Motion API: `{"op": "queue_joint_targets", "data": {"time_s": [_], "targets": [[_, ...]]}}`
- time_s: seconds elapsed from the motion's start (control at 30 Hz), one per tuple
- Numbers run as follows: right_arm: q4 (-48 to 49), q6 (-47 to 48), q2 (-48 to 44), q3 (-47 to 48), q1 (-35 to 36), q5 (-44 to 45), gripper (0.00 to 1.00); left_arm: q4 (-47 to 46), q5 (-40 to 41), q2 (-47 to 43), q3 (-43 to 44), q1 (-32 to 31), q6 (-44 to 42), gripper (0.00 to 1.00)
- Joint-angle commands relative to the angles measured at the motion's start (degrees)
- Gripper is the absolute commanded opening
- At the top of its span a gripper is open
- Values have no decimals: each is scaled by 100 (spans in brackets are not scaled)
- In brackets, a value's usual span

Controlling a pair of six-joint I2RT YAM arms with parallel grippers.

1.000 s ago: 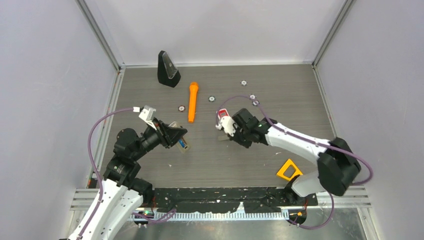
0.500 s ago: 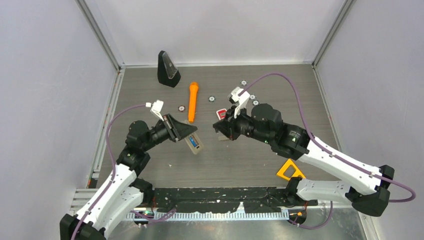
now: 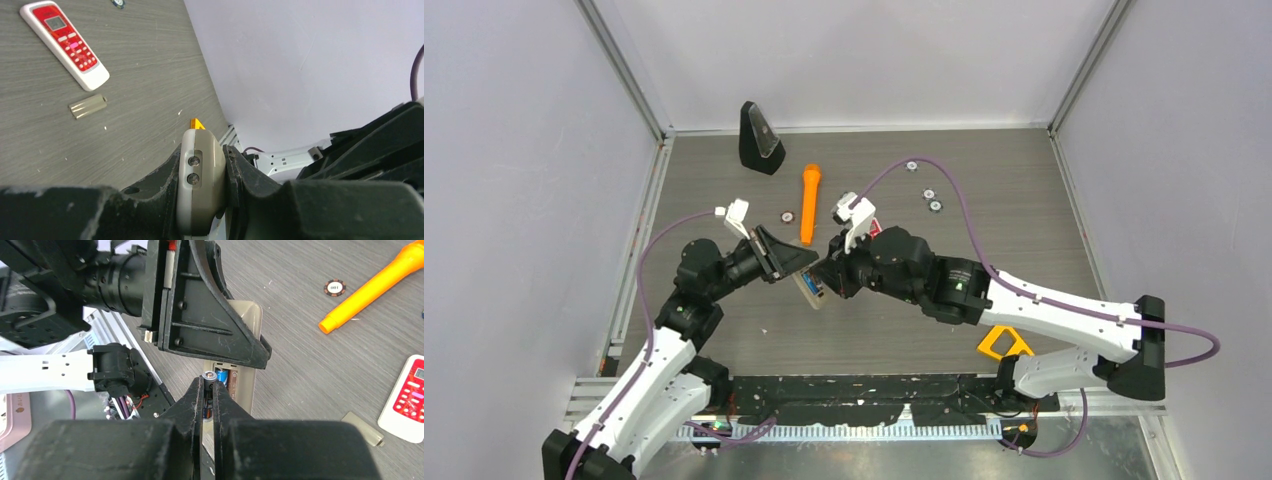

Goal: Load the batteries into the remote control

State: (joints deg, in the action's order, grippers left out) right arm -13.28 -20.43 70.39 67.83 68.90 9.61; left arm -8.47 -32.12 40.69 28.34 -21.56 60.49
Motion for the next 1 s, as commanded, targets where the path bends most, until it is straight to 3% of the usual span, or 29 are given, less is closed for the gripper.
{"op": "queue_joint_targets", "data": {"time_s": [0.0,0.13,0.97], "targets": [[206,-98,136,322,165,382,5,641,180,-102,485,29,246,0],[55,-48,352,457,255,634,5,1123,280,-85,662,29,421,0],[19,375,712,416,312,875,5,1152,356,-45,701,89,1289,0]]}}
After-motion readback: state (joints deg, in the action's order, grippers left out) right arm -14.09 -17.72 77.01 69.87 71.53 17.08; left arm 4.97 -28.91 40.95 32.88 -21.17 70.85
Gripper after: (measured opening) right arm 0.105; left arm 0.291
